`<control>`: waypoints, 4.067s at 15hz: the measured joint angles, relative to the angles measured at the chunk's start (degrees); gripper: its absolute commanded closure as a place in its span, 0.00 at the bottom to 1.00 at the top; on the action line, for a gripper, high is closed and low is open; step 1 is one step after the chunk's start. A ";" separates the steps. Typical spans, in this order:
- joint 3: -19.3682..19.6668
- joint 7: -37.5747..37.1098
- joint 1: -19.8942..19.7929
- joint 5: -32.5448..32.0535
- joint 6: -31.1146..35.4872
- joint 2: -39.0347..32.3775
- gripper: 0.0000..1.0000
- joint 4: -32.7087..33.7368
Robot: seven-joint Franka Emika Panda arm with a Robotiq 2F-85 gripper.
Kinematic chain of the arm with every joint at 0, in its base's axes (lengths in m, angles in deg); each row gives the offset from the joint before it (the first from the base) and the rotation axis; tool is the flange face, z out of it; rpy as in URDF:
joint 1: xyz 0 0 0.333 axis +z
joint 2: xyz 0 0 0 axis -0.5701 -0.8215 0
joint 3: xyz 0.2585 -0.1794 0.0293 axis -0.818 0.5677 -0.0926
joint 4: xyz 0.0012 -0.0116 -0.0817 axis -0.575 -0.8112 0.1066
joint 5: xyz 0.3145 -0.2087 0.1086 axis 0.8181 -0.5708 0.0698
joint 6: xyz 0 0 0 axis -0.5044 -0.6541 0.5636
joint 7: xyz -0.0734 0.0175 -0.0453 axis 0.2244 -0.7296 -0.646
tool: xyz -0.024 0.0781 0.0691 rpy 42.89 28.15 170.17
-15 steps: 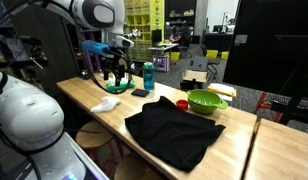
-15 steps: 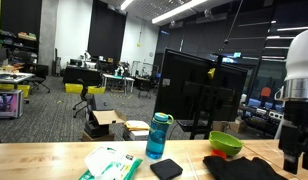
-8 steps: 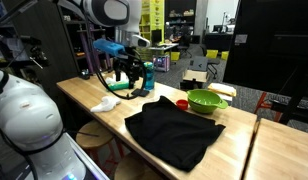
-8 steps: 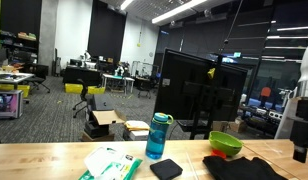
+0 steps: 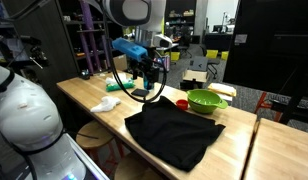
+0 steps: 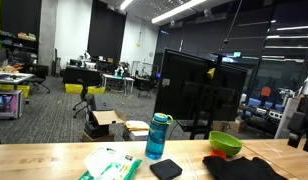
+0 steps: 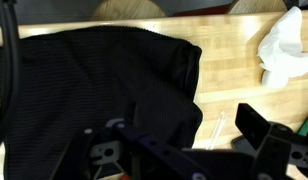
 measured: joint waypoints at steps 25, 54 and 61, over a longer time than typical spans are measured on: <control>9.70 17.27 -6.17 6.60 -0.62 -19.74 0.00 18.42; 11.08 38.09 -20.13 20.53 -3.25 -39.68 0.00 32.41; 8.12 40.21 -23.77 22.18 -5.44 -47.05 0.00 36.25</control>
